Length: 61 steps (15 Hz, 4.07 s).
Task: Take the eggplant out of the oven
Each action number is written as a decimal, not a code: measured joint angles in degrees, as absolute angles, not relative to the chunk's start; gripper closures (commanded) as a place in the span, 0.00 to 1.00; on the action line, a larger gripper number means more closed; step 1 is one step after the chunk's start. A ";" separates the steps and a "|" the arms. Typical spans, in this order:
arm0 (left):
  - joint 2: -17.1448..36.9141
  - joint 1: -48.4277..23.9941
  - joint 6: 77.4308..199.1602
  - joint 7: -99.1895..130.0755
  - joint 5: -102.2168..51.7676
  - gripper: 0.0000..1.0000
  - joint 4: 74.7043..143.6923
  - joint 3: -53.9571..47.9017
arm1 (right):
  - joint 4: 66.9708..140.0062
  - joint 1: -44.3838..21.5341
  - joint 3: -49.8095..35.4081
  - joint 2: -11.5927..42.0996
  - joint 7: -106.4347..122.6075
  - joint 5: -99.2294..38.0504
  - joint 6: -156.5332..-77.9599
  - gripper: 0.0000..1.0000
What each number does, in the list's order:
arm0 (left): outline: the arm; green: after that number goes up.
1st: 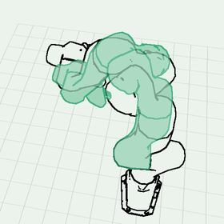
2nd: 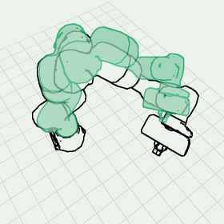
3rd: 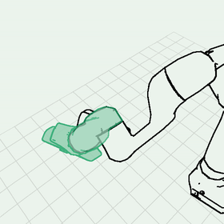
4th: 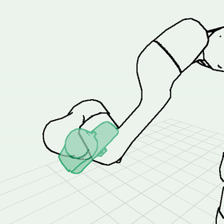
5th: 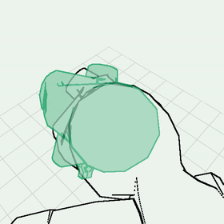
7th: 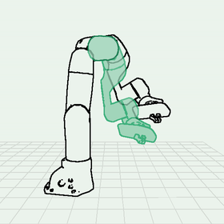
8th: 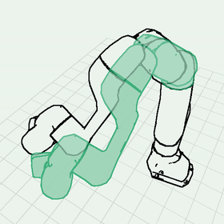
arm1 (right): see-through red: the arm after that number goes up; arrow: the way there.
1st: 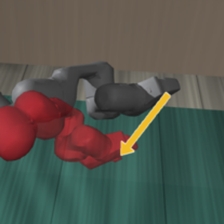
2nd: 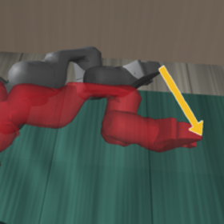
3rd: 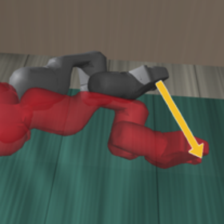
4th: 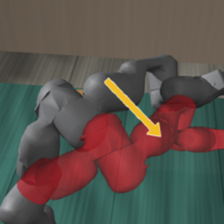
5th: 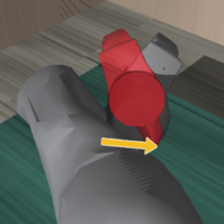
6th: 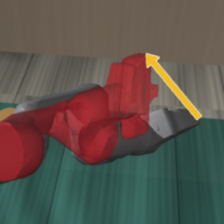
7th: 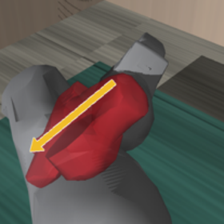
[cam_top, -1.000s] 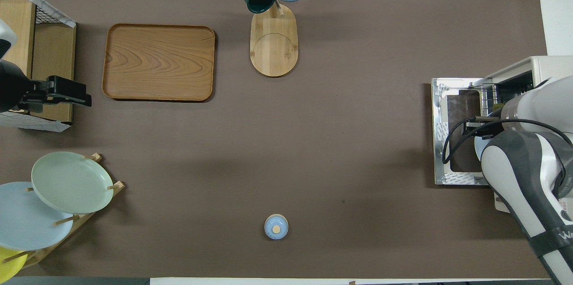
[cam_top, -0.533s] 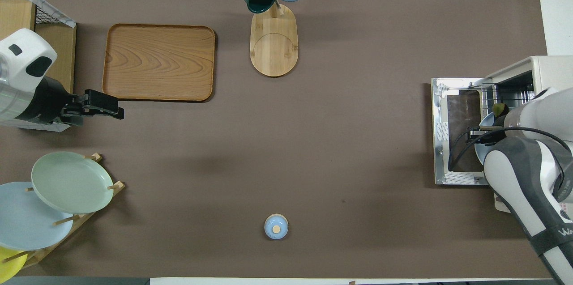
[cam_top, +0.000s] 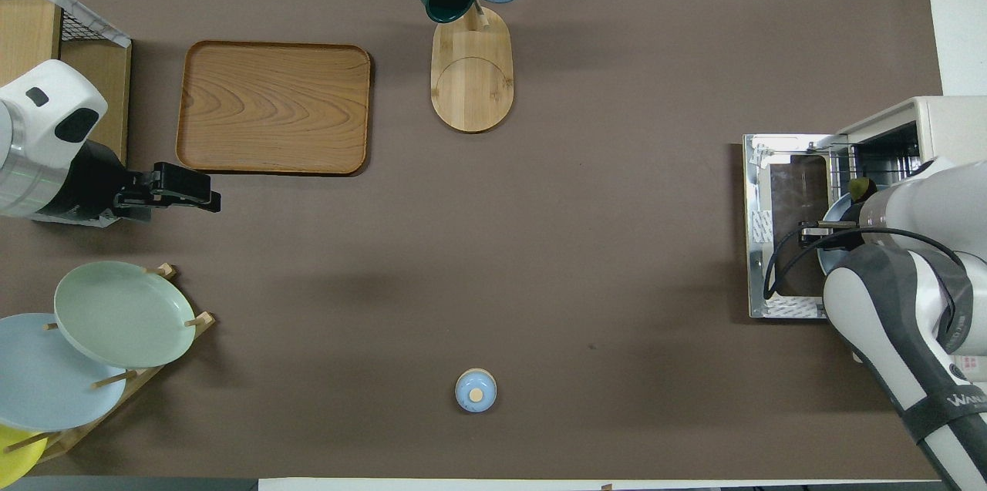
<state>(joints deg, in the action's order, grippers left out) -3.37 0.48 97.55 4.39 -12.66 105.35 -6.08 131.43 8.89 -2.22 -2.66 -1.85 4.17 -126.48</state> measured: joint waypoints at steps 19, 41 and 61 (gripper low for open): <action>-3.47 1.11 100.16 4.37 -12.66 0.00 105.32 -5.94 | 115.15 -28.81 -3.39 2.15 -40.08 15.03 -109.96 1.00; -3.70 3.44 101.66 4.10 -12.66 0.00 105.07 -5.77 | 92.89 -43.20 -3.21 28.37 -59.30 10.99 -125.71 0.70; 11.47 -33.70 119.08 23.83 -9.79 0.00 108.85 -7.32 | 121.77 -8.55 -2.15 13.59 -32.01 20.18 -128.47 0.99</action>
